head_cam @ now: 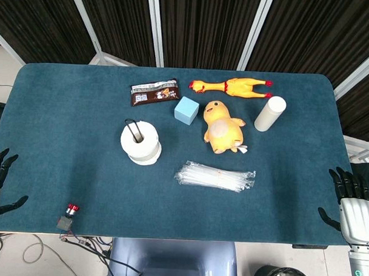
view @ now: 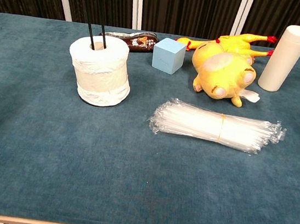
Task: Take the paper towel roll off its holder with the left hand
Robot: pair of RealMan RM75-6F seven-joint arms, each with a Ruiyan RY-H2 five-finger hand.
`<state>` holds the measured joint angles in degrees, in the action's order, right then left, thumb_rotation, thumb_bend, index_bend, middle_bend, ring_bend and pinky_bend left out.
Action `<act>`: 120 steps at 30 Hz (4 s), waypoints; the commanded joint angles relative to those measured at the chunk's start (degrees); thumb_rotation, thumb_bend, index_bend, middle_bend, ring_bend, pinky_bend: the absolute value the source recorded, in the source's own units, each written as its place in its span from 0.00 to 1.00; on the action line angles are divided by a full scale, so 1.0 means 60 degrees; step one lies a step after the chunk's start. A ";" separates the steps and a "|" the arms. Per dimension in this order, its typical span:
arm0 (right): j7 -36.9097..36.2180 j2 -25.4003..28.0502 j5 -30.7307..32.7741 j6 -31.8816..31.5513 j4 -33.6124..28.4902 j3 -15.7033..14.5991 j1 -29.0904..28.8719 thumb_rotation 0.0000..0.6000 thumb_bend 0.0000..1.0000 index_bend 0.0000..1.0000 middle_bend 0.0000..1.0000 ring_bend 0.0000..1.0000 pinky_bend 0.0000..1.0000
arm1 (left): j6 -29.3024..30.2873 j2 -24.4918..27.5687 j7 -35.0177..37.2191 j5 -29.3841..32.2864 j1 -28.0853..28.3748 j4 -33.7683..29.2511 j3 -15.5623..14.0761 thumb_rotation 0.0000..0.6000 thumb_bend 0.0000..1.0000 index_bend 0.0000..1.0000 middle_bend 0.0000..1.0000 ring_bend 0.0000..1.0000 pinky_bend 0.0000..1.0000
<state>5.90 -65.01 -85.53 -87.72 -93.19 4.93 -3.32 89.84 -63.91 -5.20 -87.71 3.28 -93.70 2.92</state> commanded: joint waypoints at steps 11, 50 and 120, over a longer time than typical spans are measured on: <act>-0.0037 -0.0043 0.0016 0.0130 -0.0001 0.0000 -0.0065 1.00 0.30 0.06 0.08 0.09 0.01 | -0.0081 0.0150 0.0165 0.0201 -0.0073 -0.0215 -0.0008 1.00 0.00 0.11 0.01 0.00 0.00; -0.0427 0.0141 -0.0003 0.0030 -0.0122 -0.0053 0.0079 1.00 0.30 0.06 0.08 0.09 0.01 | -0.3254 -0.0870 0.5889 0.1571 0.1984 0.0023 0.1130 1.00 0.00 0.00 0.00 0.00 0.00; -0.0213 0.0021 0.0351 0.0547 -0.0297 -0.0019 -0.0129 1.00 0.30 0.06 0.08 0.09 0.00 | -0.7056 -0.7606 1.0778 0.1436 0.7140 0.9092 0.2103 1.00 0.00 0.07 0.07 0.00 0.03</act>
<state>4.61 -64.88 -83.42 -84.44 -94.98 4.81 -4.10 47.58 -109.16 60.10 -79.48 45.78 -39.53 15.27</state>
